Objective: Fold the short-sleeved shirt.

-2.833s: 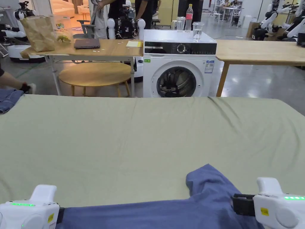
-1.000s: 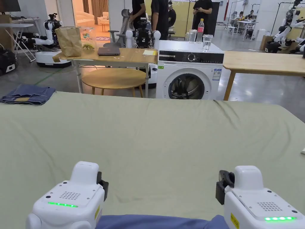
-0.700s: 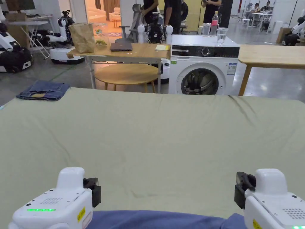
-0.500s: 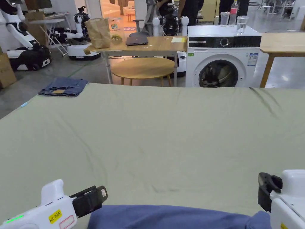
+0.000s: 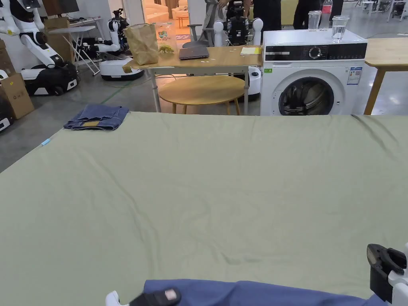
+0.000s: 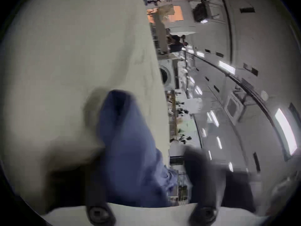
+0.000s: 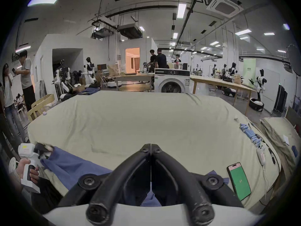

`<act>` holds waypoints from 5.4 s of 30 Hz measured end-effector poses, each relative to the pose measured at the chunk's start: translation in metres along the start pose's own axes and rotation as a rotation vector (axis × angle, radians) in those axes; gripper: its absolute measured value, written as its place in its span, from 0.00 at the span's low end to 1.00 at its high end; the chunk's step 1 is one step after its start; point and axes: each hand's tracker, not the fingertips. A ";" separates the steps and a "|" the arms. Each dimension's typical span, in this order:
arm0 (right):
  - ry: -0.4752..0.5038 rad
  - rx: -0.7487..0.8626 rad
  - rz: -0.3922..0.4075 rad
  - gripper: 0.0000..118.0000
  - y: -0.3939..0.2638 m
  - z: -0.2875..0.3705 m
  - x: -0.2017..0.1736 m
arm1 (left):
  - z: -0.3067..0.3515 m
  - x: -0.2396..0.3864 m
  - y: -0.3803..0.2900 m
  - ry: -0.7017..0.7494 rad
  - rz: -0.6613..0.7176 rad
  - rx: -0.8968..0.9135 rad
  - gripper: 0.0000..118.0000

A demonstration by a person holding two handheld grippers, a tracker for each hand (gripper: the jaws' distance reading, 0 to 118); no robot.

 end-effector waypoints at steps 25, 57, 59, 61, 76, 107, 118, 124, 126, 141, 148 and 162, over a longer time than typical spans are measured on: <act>0.019 0.002 0.029 0.00 -0.018 0.026 0.010 | -0.120 0.163 -0.178 0.491 -1.067 -0.103 0.00; 0.032 -0.059 -0.055 0.00 -0.042 0.026 0.064 | -0.113 0.166 -0.209 0.270 -1.019 -0.202 0.01; 0.034 -0.059 -0.058 0.00 -0.041 0.024 0.060 | -0.100 0.166 -0.195 0.321 -1.008 -0.144 0.01; 0.040 -0.059 -0.047 0.00 -0.042 0.023 0.055 | -0.091 0.167 -0.188 0.306 -0.994 -0.146 0.01; 0.061 -0.093 -0.027 0.00 -0.044 0.012 0.031 | -0.009 0.066 -0.078 0.198 -0.436 0.010 1.00; 0.022 -0.097 0.002 0.00 -0.045 0.023 0.023 | -0.017 0.175 -0.117 0.424 -1.071 0.187 0.10; -0.013 -0.083 -0.035 0.00 -0.058 0.040 0.054 | -0.168 0.168 -0.291 0.638 -1.738 -0.115 0.10; -0.009 -0.091 -0.057 0.00 -0.063 0.040 0.072 | -0.136 0.193 -0.258 0.419 -1.423 -0.165 0.76; -0.002 -0.101 -0.066 0.00 -0.065 0.036 0.075 | -0.109 0.216 -0.245 0.252 -1.271 -0.175 0.92; 0.078 -0.134 -0.093 0.00 -0.070 0.026 0.063 | -0.134 0.138 -0.221 0.067 -0.769 -0.443 0.14; 0.171 -0.149 -0.078 0.00 -0.062 0.024 0.040 | -0.142 0.136 -0.236 0.140 -0.805 -0.436 0.14; 0.358 -0.436 -0.332 0.00 -0.124 -0.045 0.041 | -0.054 0.091 -0.115 0.069 -0.493 -0.218 1.00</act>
